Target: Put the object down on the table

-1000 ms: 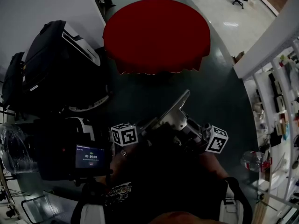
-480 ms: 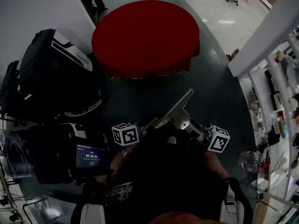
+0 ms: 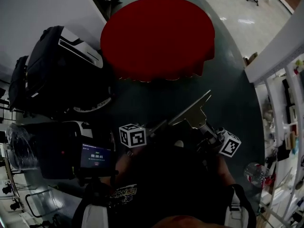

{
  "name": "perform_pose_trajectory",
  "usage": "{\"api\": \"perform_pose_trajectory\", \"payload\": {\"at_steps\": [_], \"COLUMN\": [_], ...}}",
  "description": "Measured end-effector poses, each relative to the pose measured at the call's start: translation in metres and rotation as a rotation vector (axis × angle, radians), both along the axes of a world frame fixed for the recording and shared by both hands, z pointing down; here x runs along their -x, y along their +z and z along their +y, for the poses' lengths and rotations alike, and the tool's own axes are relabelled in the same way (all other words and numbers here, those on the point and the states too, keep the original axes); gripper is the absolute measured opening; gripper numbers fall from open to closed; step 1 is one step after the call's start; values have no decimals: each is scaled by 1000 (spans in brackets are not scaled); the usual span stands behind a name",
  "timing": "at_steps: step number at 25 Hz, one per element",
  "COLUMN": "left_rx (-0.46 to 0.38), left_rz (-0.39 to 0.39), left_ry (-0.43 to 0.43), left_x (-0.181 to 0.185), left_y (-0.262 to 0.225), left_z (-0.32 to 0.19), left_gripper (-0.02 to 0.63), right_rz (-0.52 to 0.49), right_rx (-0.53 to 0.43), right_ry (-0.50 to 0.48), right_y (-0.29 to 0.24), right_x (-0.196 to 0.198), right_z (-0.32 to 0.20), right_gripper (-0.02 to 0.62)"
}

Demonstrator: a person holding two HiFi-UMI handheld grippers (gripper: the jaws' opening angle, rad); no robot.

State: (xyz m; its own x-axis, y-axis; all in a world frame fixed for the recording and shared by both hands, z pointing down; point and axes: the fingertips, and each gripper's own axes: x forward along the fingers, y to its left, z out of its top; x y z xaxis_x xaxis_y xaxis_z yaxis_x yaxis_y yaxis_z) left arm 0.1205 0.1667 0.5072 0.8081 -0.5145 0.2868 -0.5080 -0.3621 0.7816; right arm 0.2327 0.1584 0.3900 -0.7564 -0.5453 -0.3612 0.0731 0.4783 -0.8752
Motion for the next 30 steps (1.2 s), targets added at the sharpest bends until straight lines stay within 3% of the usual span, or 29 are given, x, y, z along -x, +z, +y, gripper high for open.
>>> {"api": "perform_pose_trajectory", "payload": {"at_steps": [5, 12, 17, 21, 25, 30], "left_rx": [9, -24, -93, -52, -38, -35], "left_rz": [14, 65, -7, 40, 42, 45], "left_ry": [5, 64, 120, 44, -96, -251], "left_x": [18, 62, 99, 139, 183, 209], "left_y": [6, -5, -16, -13, -8, -9], "left_z": [-53, -186, -250, -281, -311, -340], "left_gripper": [15, 15, 15, 15, 15, 15], "right_rz": [18, 52, 98, 158, 259, 313], "right_rx": [1, 30, 58, 245, 415, 589], "right_ry": [3, 104, 179, 195, 167, 113], "right_y": [-4, -3, 17, 95, 175, 259], "right_x": [22, 66, 85, 112, 142, 177], "right_z": [-63, -201, -300, -387, -465, -540], "right_gripper": [87, 87, 87, 87, 87, 87]}}
